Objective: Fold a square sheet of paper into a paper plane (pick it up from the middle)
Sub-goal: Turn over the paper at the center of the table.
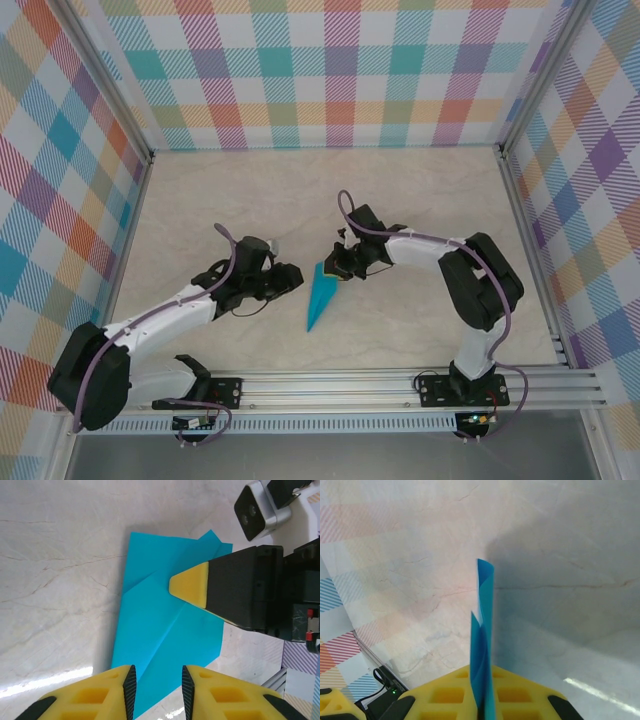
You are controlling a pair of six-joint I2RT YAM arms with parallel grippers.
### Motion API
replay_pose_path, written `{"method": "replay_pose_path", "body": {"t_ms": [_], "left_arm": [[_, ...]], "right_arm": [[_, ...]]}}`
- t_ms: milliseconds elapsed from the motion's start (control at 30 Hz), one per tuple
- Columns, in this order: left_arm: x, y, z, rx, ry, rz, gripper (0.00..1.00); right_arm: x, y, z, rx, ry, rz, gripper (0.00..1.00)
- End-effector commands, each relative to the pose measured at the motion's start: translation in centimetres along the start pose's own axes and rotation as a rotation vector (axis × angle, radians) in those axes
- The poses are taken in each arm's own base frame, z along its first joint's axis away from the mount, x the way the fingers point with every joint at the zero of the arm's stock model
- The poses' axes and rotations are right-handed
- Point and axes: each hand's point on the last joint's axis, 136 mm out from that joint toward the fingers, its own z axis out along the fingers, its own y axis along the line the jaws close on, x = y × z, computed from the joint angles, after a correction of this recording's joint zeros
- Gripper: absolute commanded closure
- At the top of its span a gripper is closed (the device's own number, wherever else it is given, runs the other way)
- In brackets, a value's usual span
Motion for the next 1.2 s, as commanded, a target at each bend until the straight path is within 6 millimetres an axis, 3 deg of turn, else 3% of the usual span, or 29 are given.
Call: {"method": "replay_pose_path", "body": {"t_ms": [0, 233, 467, 667, 867, 967, 1067, 1167], "left_arm": [[0.3, 1.7, -1.3, -0.068, -0.006, 0.012, 0.66], [0.2, 1.7, -2.5, -0.084, -0.023, 0.016, 0.62], [-0.1, 0.8, -2.3, -0.075, -0.002, 0.035, 0.62], [0.0, 1.9, -2.6, -0.122, -0.017, 0.052, 0.61], [-0.1, 3.1, -3.0, -0.162, -0.048, 0.047, 0.62], [-0.4, 4.0, -3.8, -0.191, -0.092, 0.045, 0.61], [-0.5, 5.0, -4.4, -0.227, -0.125, 0.039, 0.60], [-0.8, 6.0, -5.1, -0.269, -0.157, 0.029, 0.60]], "right_arm": [[0.4, 0.9, -2.7, 0.061, -0.035, 0.030, 0.92], [0.2, 2.6, -5.6, 0.073, -0.094, 0.015, 0.90], [0.1, 3.2, -5.7, 0.067, -0.077, 0.002, 0.90], [0.6, 2.2, -6.6, 0.134, -0.083, -0.010, 0.90], [1.6, -1.3, -10.6, 0.442, -0.073, -0.050, 0.90], [1.5, -3.7, -14.3, 0.753, -0.087, -0.090, 0.91], [1.4, -4.6, -18.0, 1.078, -0.114, -0.123, 0.92], [1.4, -5.0, -17.3, 1.224, -0.063, -0.145, 0.92]]}}
